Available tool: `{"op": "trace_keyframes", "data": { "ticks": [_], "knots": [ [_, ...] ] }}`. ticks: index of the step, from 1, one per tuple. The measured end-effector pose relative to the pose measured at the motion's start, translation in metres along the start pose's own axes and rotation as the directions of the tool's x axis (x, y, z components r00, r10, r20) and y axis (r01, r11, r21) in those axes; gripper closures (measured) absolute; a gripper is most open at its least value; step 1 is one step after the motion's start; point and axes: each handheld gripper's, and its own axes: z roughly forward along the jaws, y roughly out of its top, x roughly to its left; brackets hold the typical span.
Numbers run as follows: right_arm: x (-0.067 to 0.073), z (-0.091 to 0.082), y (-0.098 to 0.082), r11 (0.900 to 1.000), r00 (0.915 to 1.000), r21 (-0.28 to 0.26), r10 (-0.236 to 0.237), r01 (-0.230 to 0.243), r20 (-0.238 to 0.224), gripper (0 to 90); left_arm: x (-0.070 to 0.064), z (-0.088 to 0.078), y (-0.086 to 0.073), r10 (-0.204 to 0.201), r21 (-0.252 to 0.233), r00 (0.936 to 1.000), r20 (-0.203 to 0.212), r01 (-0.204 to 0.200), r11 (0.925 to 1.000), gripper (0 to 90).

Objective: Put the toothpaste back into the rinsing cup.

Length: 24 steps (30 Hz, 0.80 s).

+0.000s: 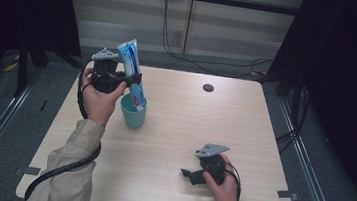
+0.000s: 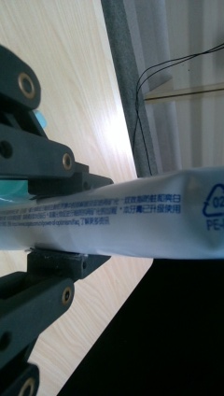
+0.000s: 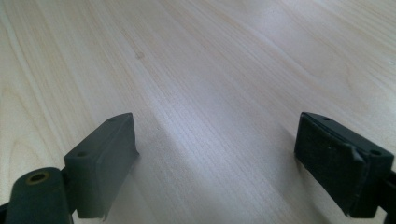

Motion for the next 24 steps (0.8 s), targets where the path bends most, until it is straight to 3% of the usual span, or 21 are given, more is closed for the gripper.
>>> {"op": "trace_keyframes", "data": {
  "ticks": [24],
  "knots": [
    [0.000,0.000,0.000,1.000,1.0000,0.000,0.000,0.000,0.000,12.4,0.013,0.010,0.003,0.020,-0.008,0.9987,-0.048,-0.020,0.9998,70.1]
  ]
}}
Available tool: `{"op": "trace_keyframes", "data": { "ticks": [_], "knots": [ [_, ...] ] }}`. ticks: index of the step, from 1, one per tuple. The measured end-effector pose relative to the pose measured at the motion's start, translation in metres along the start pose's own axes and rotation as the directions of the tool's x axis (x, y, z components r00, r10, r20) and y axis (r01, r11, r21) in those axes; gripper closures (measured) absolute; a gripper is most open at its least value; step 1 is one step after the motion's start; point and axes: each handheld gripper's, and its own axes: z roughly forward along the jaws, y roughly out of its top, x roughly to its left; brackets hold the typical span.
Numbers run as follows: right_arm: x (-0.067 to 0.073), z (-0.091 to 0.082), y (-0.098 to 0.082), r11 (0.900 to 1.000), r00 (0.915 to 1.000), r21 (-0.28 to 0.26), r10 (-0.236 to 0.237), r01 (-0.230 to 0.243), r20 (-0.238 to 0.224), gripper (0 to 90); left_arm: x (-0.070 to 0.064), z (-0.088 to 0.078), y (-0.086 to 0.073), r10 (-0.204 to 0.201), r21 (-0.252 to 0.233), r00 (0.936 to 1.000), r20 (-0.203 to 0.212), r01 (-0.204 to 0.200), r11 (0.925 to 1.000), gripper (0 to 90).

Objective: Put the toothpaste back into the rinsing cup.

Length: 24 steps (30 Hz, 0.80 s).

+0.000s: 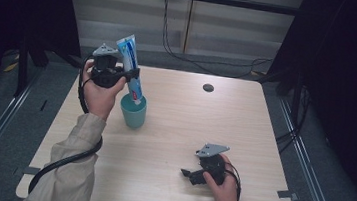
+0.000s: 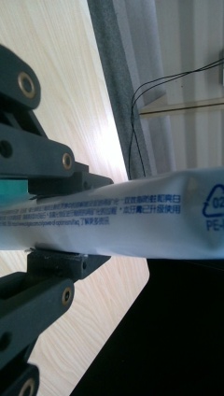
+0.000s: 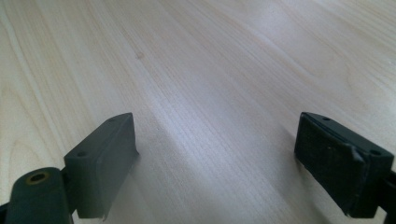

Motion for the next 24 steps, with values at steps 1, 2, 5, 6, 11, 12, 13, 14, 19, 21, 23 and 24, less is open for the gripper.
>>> {"op": "trace_keyframes", "data": {
  "ticks": [1,2,5,6,11,12,13,14,19,21,23,24],
  "knots": [
    [0.000,0.000,0.000,1.000,1.0000,0.001,0.000,0.000,-0.001,12.4,0.000,0.001,-0.001,-0.003,-0.006,1.0000,0.001,0.003,1.0000,70.2],
    [0.000,0.000,0.000,1.000,1.0000,0.001,0.001,-0.001,-0.001,12.4,0.001,0.002,-0.001,0.001,-0.002,1.0000,-0.003,-0.001,1.0000,70.1],
    [0.000,0.000,0.000,1.000,1.0000,-0.001,-0.001,0.001,0.001,12.4,0.003,0.004,-0.004,-0.003,-0.001,0.9999,-0.010,0.003,1.0000,70.2],
    [0.000,0.000,0.000,1.000,1.0000,0.000,-0.001,0.001,0.000,12.4,0.003,0.005,-0.005,-0.001,-0.001,0.9999,-0.013,0.001,1.0000,70.1],
    [0.000,0.000,0.000,1.000,1.0000,0.000,-0.001,0.001,0.000,12.4,0.007,0.007,-0.008,-0.013,-0.002,0.9997,-0.019,0.013,0.9999,70.1],
    [0.000,0.000,0.000,1.000,1.0000,0.000,-0.001,0.001,0.000,12.4,0.007,0.008,-0.009,-0.010,0.000,0.9997,-0.024,0.010,1.0000,70.0],
    [0.000,0.000,0.000,1.000,1.0000,-0.001,-0.001,0.001,0.001,12.4,0.008,0.008,-0.010,-0.009,0.001,0.9996,-0.027,0.009,1.0000,70.0],
    [0.000,0.000,0.000,1.000,1.0000,0.000,-0.001,0.001,0.000,12.4,0.009,0.008,-0.011,-0.005,0.002,0.9996,-0.029,0.005,1.0000,70.0],
    [0.000,0.000,0.000,1.000,1.0000,0.000,0.000,0.000,0.000,12.4,0.012,0.012,-0.019,-0.012,0.010,0.9990,-0.043,0.013,0.9999,69.9],
    [0.000,0.000,0.000,1.000,1.0000,0.001,0.002,-0.002,0.000,12.4,0.012,0.013,-0.021,-0.017,0.009,0.9989,-0.045,0.018,0.9998,69.9],
    [0.000,0.000,0.000,1.000,1.0000,0.002,0.001,-0.001,-0.001,12.4,0.013,0.014,-0.024,-0.009,0.010,0.9986,-0.052,0.010,0.9999,69.9],
    [0.000,0.000,0.000,1.000,1.0000,0.002,0.001,-0.001,-0.001,12.4,0.013,0.015,-0.024,-0.007,0.009,0.9984,-0.057,0.007,0.9999,69.9]
  ]
}}
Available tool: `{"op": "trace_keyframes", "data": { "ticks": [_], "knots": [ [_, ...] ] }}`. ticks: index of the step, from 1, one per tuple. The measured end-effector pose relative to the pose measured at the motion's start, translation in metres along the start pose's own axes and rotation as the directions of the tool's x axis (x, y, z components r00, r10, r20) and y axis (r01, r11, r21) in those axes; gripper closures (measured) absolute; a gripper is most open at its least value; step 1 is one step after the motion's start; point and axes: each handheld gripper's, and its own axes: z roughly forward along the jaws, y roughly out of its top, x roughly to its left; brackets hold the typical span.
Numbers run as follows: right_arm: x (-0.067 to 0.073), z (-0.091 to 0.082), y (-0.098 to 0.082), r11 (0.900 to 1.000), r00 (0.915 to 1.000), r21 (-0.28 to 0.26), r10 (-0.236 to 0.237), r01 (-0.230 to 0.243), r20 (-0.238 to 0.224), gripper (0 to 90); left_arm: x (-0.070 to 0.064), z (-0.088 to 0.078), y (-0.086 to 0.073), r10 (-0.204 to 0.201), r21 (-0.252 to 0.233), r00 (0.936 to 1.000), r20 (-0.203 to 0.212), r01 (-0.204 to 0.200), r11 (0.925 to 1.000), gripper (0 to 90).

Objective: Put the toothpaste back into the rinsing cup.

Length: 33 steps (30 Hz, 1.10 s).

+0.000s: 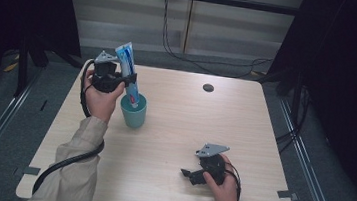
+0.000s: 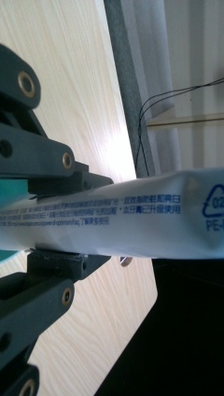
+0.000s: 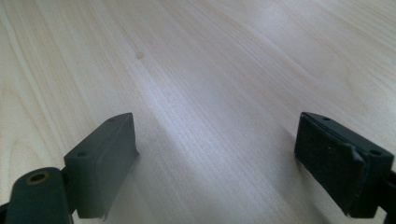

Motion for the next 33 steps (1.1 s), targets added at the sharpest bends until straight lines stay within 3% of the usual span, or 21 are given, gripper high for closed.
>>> {"op": "trace_keyframes", "data": {
  "ticks": [33],
  "knots": [
    [0.000,0.000,0.000,1.000,1.0000,0.001,-0.002,0.002,-0.001,12.4,0.000,0.015,-0.030,-0.006,0.034,0.9999,-0.012,0.007,0.9994,69.7]
  ]
}}
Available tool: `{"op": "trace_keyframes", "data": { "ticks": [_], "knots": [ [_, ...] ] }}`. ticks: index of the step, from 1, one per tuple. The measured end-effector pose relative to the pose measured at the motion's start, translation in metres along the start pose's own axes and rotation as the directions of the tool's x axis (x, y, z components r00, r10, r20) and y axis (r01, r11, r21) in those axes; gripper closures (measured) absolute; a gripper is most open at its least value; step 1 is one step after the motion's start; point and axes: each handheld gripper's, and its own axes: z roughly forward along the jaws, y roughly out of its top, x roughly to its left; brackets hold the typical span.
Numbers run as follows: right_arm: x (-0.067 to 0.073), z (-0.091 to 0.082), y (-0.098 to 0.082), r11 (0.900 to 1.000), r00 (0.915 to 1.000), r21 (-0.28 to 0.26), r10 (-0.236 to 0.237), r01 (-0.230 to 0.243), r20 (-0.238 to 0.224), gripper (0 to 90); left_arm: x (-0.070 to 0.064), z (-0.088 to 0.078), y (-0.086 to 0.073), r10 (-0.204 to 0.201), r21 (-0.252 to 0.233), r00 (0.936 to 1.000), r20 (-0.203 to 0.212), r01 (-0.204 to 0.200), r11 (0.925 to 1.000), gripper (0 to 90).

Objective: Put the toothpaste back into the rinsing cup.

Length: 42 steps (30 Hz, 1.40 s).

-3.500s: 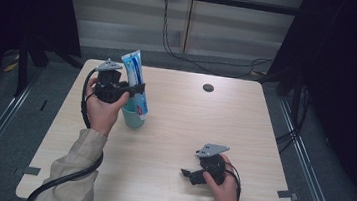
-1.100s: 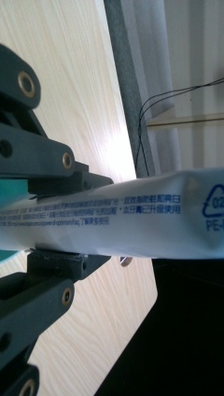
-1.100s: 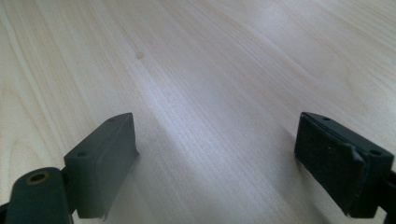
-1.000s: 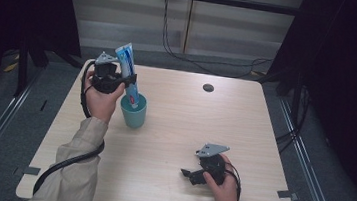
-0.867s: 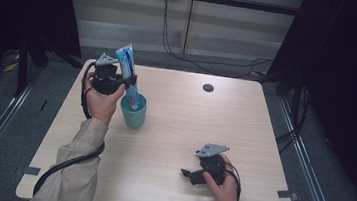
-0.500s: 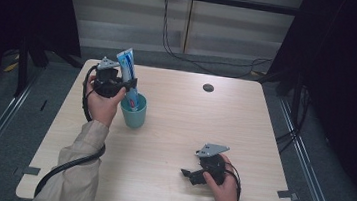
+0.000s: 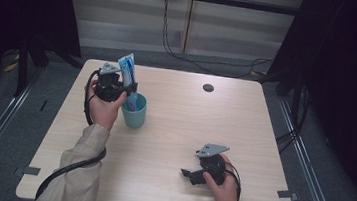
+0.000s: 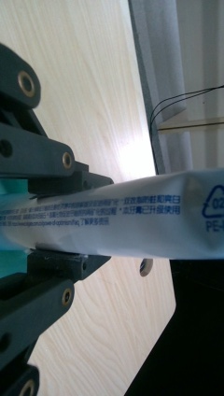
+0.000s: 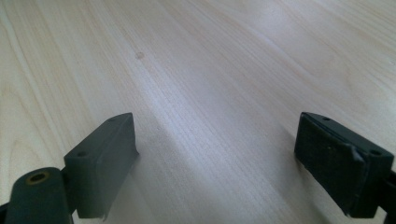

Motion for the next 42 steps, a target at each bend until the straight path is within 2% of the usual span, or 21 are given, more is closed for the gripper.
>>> {"op": "trace_keyframes", "data": {
  "ticks": [21,42],
  "knots": [
    [0.000,0.000,0.000,1.000,1.0000,0.000,0.001,-0.001,0.000,12.4,0.001,0.008,-0.020,0.000,0.053,1.0000,-0.002,0.000,0.9986,69.5],
    [0.000,0.000,0.000,1.000,1.0000,0.000,0.001,-0.001,0.000,12.4,0.001,0.014,-0.028,-0.002,0.080,1.0000,-0.001,0.002,0.9968,69.0]
  ]
}}
